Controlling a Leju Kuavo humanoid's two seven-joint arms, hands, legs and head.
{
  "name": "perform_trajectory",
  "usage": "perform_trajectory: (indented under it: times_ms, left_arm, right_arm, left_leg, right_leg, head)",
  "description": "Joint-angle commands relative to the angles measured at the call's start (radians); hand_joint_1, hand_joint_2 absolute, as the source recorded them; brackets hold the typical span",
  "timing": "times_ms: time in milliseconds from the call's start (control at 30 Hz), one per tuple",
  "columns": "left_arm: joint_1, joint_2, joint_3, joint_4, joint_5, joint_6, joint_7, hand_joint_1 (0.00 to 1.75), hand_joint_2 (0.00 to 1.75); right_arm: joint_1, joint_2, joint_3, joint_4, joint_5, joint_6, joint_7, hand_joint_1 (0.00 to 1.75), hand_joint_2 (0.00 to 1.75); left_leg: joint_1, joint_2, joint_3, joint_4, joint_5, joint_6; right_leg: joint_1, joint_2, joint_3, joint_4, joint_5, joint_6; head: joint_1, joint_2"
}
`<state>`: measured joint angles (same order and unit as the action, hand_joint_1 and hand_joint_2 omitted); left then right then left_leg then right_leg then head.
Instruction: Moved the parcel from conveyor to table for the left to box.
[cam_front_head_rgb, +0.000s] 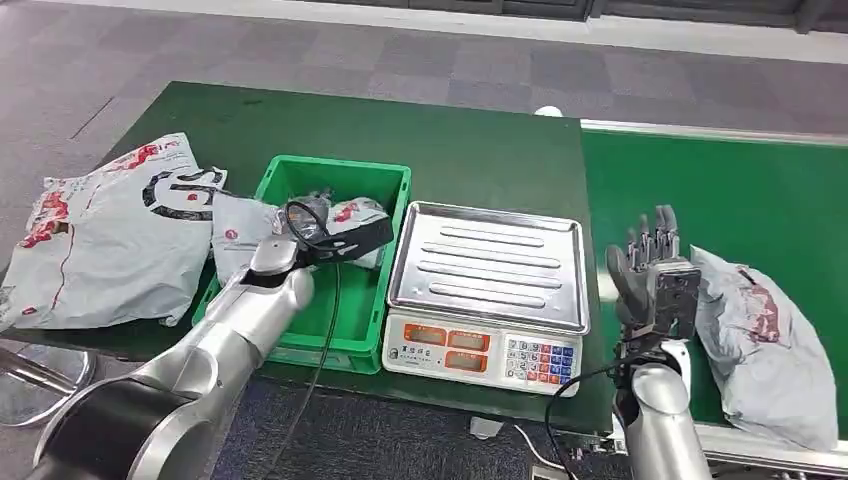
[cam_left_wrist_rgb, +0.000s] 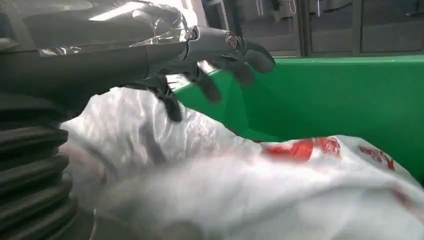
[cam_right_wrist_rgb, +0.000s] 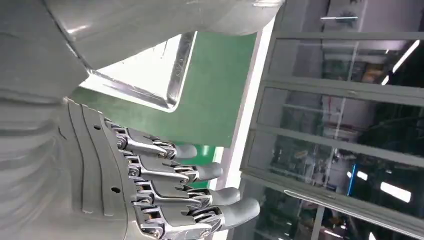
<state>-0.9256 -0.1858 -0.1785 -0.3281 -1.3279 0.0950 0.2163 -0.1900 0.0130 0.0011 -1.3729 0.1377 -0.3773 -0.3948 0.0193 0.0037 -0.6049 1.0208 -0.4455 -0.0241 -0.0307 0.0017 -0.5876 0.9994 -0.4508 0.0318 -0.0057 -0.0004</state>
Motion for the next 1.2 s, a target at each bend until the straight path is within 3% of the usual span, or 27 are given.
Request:
perform_trajectory:
  times_ms: [33,267,433,667,700,733,800,1033,1200]
  left_arm:
    - [-0.035,-0.009,0.058,0.033,0.008,0.001,0.000,0.00,1.75]
    - [-0.032,-0.011,0.068,0.025,0.018,0.023,-0.010,0.00,1.75]
    - [-0.050,-0.039,0.176,-0.031,0.172,0.235,-0.177,0.00,1.75]
    - [-0.036,-0.074,0.276,-0.145,0.456,0.295,-0.430,0.00,1.75]
    - [-0.028,-0.082,0.291,-0.166,0.529,0.265,-0.481,0.00,1.75]
    - [-0.019,-0.102,0.368,-0.178,0.778,0.014,-0.602,0.00,1.75]
    - [0.019,-0.102,0.314,-0.194,0.873,-0.077,-0.614,0.00,1.75]
    - [0.081,-0.092,0.206,-0.180,1.144,-0.135,-0.642,0.00,1.75]
    - [0.126,-0.094,0.122,-0.175,1.263,-0.207,-0.639,0.00,1.75]
  right_arm:
    - [-0.013,0.007,-0.033,0.007,-0.002,0.002,0.005,0.00,1.75]
    - [-0.012,0.007,-0.033,0.006,-0.002,0.003,0.006,0.00,1.75]
    - [0.003,0.006,-0.037,-0.015,0.024,0.002,0.025,0.00,1.75]
    - [-0.012,-0.002,-0.032,0.017,0.024,0.005,0.025,0.00,1.75]
    - [-0.017,-0.005,-0.029,0.029,0.024,0.007,0.025,0.00,1.75]
    - [-0.031,-0.017,-0.013,0.062,0.010,0.029,0.035,0.00,1.75]
    - [-0.055,-0.025,0.001,0.117,0.003,0.033,0.019,0.00,1.75]
    - [-0.114,-0.029,0.046,0.222,-0.028,0.079,-0.002,0.00,1.75]
    - [-0.167,-0.033,0.079,0.317,0.041,0.048,0.008,0.00,1.75]
  left_leg:
    - [0.000,-0.001,0.000,0.000,0.000,0.001]
    - [0.000,0.000,0.001,-0.001,0.000,0.002]
    - [0.000,-0.002,-0.001,0.000,0.000,0.001]
    - [0.000,-0.001,0.000,-0.001,0.000,0.002]
    - [0.000,-0.001,-0.001,0.000,0.000,0.001]
    - [0.000,0.000,0.000,0.000,0.000,0.002]
    - [0.000,0.000,0.002,-0.002,0.001,0.003]
    - [-0.001,0.003,0.004,-0.004,0.000,0.002]
    - [0.000,0.002,0.003,-0.002,0.000,0.002]
  right_leg:
    - [0.000,-0.001,0.000,0.000,0.000,-0.003]
    - [0.001,-0.001,0.001,-0.001,0.000,-0.003]
    - [0.001,-0.002,0.000,0.000,0.000,-0.002]
    - [0.001,-0.002,0.000,-0.001,0.000,-0.003]
    - [0.001,-0.001,0.000,0.000,0.000,-0.002]
    - [0.001,0.000,0.000,-0.001,0.000,-0.003]
    - [0.001,-0.001,0.002,-0.002,0.001,-0.004]
    - [0.000,0.003,0.003,-0.003,0.001,-0.003]
    - [0.000,0.002,0.002,-0.002,0.001,-0.003]
  head:
    - [0.000,0.000]
    - [0.000,0.000]
    - [0.000,0.000]
    - [0.000,0.000]
    - [0.000,0.000]
    - [0.000,0.000]
    - [0.000,0.000]
    - [0.000,0.000]
    - [0.000,0.000]
